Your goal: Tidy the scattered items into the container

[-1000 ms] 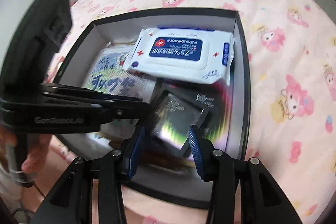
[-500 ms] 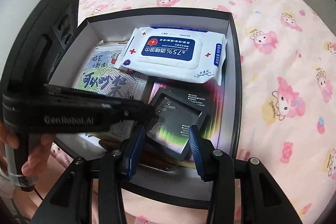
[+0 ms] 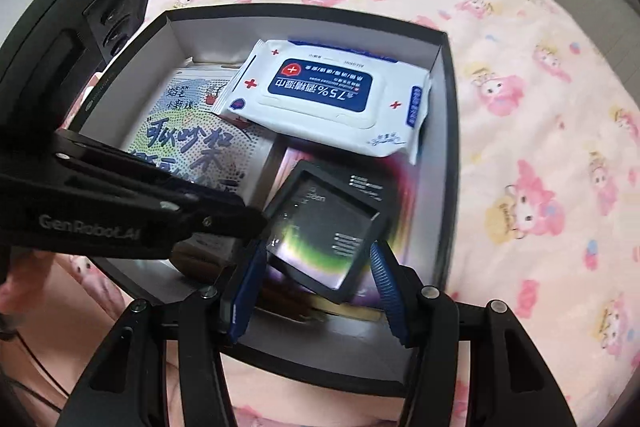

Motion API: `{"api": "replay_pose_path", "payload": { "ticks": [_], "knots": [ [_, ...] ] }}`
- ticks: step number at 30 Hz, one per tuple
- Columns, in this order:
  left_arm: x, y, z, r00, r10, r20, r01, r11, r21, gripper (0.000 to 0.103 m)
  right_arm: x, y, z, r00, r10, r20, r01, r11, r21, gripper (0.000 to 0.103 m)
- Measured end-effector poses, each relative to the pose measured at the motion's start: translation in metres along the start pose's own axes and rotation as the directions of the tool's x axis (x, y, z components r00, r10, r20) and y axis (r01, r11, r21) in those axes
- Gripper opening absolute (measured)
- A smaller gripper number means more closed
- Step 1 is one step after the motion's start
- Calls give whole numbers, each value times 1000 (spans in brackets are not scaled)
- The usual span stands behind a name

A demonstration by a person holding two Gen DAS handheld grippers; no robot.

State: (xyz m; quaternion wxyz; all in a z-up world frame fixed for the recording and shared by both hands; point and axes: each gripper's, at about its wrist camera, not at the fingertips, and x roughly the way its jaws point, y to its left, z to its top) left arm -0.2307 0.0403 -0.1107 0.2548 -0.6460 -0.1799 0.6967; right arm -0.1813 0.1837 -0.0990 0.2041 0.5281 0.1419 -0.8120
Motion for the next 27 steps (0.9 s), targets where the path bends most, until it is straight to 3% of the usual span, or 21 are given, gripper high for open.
{"api": "replay_pose_path", "payload": {
  "ticks": [7, 16, 20, 24, 27],
  "knots": [
    [17, -3, 9, 998, -42, -36, 43, 999, 31, 13, -20, -8, -2, 998, -34, 54, 34, 999, -16, 51],
    [18, -2, 13, 996, -74, 51, 72, 996, 46, 14, -28, -25, 3, 994, 12, 113, -22, 996, 83, 49],
    [8, 1, 16, 994, -24, 110, 20, 999, 29, 14, -23, -19, 4, 994, 52, 100, -59, 996, 71, 49],
    [21, -7, 17, 989, 22, 146, -22, 1000, -6, 13, -21, -13, 3, 995, -31, 96, 27, 998, 50, 47],
    [32, -11, 22, 993, -45, 112, 44, 999, 5, 13, -22, -15, 2, 994, -34, 100, 28, 998, 64, 47]
  ]
}}
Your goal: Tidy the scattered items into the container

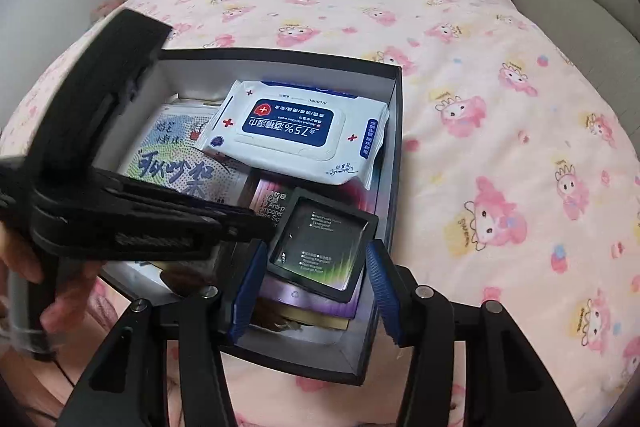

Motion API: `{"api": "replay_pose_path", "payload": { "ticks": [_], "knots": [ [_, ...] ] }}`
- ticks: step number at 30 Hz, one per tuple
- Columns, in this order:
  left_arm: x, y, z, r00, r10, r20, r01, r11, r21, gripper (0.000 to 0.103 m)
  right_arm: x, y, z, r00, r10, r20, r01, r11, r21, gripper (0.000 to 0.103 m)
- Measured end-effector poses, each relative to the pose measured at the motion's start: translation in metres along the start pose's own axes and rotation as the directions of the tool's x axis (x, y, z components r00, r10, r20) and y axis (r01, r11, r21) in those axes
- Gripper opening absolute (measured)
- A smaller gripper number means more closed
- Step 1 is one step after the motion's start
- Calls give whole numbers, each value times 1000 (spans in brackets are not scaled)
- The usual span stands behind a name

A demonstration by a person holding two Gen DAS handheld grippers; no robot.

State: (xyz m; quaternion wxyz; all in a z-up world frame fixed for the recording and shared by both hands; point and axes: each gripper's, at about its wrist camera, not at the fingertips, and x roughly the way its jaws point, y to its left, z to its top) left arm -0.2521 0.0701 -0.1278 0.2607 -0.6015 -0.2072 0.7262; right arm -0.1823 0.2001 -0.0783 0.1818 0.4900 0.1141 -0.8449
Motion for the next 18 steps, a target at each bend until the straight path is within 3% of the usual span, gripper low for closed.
{"api": "replay_pose_path", "payload": {
  "ticks": [7, 10, 15, 18],
  "knots": [
    [5, -4, 5, 1000, 22, 17, -23, 1000, 4, 13, 4, 0, -1, 1000, 2, -5, -2, 1000, 8, 45],
    [-8, -6, 1, 997, 64, 48, -66, 997, 42, 13, 3, -1, -1, 1000, 9, 5, -9, 1000, 24, 45],
    [-40, -39, -42, 979, 129, 156, -153, 977, 151, 13, -24, 13, -5, 997, -28, 71, 27, 1000, 16, 45],
    [-69, -43, -73, 960, 136, 244, -178, 971, 161, 24, -49, 27, -17, 991, -37, 129, 35, 999, 18, 45]
  ]
}}
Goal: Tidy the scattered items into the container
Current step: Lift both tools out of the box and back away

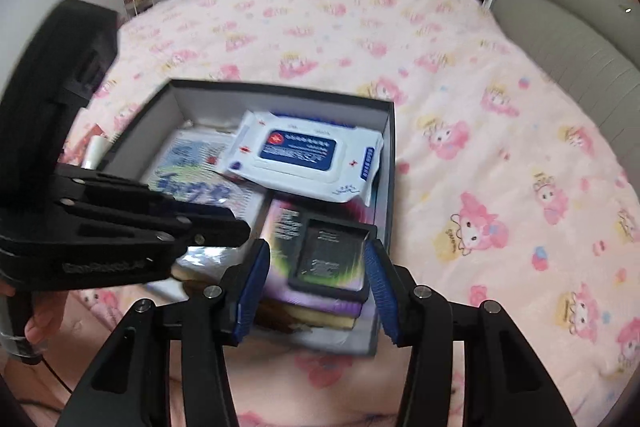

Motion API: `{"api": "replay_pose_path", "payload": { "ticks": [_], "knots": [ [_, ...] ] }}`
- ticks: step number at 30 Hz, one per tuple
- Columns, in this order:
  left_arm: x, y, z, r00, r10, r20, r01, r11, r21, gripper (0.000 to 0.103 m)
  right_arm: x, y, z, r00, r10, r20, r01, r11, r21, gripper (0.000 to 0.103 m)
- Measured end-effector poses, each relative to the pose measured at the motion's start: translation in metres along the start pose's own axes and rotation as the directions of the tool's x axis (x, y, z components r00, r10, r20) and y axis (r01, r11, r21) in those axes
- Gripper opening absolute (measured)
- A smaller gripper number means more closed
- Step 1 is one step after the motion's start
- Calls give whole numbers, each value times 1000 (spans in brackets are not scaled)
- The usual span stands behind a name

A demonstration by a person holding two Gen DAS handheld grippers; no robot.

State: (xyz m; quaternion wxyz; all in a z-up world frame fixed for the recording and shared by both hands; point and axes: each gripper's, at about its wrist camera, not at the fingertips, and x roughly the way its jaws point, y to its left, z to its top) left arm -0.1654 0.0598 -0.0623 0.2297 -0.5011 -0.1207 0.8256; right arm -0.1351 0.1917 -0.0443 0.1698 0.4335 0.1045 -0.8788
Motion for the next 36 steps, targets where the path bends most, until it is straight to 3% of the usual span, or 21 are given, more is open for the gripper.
{"api": "replay_pose_path", "payload": {
  "ticks": [5, 7, 9, 14, 21, 25, 27, 31, 36],
  "knots": [
    [-35, -10, -30, 993, 104, 47, -104, 995, -10, 33, -33, 19, -17, 998, 22, 53, -24, 999, 34, 46],
    [-55, -15, -43, 984, 158, 84, -158, 987, 0, 46, -43, 24, -22, 998, 23, 66, -26, 999, 48, 46],
    [-72, -23, -54, 975, 186, 122, -187, 982, 1, 51, -51, 27, -27, 997, 32, 75, -37, 997, 63, 46],
    [-98, -41, -76, 958, 227, 174, -229, 973, -6, 50, -73, 42, -36, 993, 51, 104, -59, 995, 81, 48],
    [-117, -36, -88, 959, 216, 186, -215, 976, -26, 50, -90, 59, -42, 990, 57, 126, -69, 994, 88, 49],
    [-150, -11, -90, 947, 239, 214, -231, 971, -61, 50, -96, 78, -35, 983, 123, 139, -130, 991, 44, 49],
    [-173, 7, -93, 933, 281, 226, -266, 959, -93, 50, -98, 89, -25, 977, 152, 151, -156, 988, 15, 49],
    [-210, 49, -105, 906, 362, 219, -328, 928, -177, 51, -93, 119, 6, 958, 241, 156, -235, 970, -57, 49],
    [-242, 110, -126, 883, 433, 180, -362, 874, -325, 51, -58, 174, 29, 938, 339, 73, -328, 936, -127, 49]
  ]
}}
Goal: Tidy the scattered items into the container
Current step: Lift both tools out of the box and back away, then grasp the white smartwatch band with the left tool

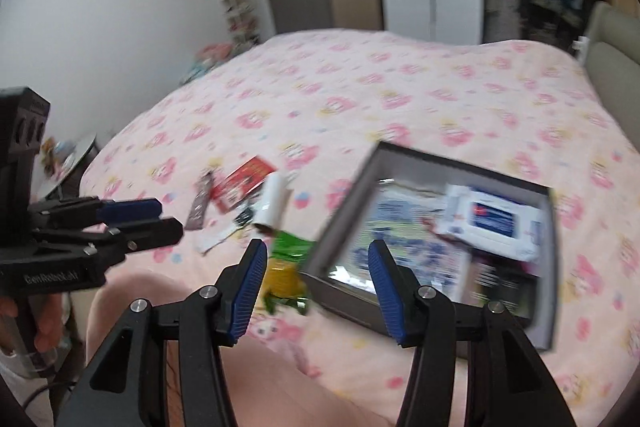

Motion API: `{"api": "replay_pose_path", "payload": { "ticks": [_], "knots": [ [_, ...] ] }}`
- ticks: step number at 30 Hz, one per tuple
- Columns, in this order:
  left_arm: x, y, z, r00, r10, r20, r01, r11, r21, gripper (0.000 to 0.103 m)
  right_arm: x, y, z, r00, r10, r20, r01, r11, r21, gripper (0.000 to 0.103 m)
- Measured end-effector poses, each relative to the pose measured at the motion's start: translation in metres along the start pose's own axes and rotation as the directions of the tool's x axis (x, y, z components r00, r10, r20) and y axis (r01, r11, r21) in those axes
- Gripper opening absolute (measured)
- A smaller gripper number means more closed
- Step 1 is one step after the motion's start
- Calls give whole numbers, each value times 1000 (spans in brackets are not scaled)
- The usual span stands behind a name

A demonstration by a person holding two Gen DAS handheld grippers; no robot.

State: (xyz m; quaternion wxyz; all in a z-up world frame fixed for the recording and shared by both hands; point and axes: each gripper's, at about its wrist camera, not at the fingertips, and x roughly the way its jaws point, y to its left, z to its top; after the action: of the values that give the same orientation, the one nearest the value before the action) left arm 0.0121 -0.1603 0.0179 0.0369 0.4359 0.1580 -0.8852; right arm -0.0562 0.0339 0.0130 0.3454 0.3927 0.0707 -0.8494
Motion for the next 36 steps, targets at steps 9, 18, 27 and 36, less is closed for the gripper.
{"api": "replay_pose_path", "payload": {
  "ticks": [9, 18, 27, 36],
  "knots": [
    [27, 121, -14, 997, 60, -41, -69, 960, -270, 49, 90, 66, 24, 984, 74, -164, -99, 984, -146, 49],
    [105, 168, -34, 978, -25, -205, -31, 963, -267, 36, 169, 76, 22, 940, 121, -318, -164, 980, -110, 49],
    [183, 164, -30, 942, -62, -330, -11, 976, -216, 25, 202, 66, 9, 919, 65, -389, -113, 988, -103, 49],
    [197, 168, -30, 915, -227, -334, 121, 943, -310, 6, 191, 61, 8, 922, 91, -378, -133, 987, -88, 49]
  ]
}}
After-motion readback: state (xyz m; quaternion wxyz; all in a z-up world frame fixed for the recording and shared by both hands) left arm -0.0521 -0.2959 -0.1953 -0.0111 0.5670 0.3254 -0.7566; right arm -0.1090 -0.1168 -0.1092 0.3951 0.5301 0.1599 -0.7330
